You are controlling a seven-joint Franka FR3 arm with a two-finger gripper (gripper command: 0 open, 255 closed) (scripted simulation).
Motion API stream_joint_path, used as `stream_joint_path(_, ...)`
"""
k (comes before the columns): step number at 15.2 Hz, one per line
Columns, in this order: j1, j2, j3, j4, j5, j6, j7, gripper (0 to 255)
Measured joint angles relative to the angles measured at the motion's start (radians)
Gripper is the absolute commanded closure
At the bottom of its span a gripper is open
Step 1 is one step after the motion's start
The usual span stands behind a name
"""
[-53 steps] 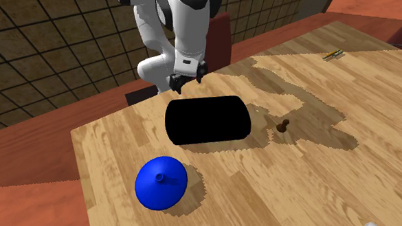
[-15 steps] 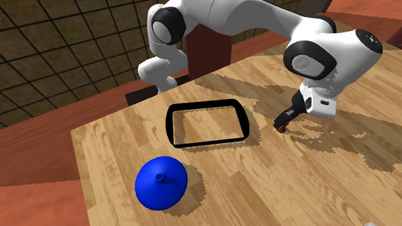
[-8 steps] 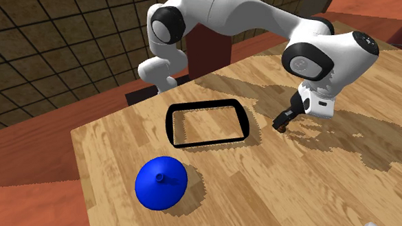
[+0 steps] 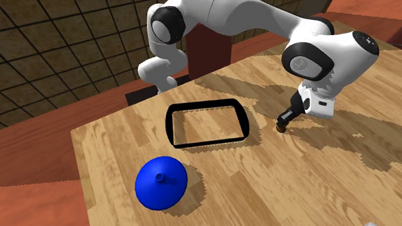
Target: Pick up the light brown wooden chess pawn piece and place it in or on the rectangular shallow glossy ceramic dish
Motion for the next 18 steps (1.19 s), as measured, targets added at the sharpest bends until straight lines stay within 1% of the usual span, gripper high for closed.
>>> stream_joint_path(3, 0.000, 0.000, 0.000, 0.000, 0.000, 0.000, 0.000, 255)
stream_joint_path(6, 0.001, 0.000, 0.000, 0.025, 0.000, -0.026, -0.001, 255)
stream_joint_path(18, 0.021, 0.031, 0.005, 0.232, -0.012, -0.203, 0.002, 255)
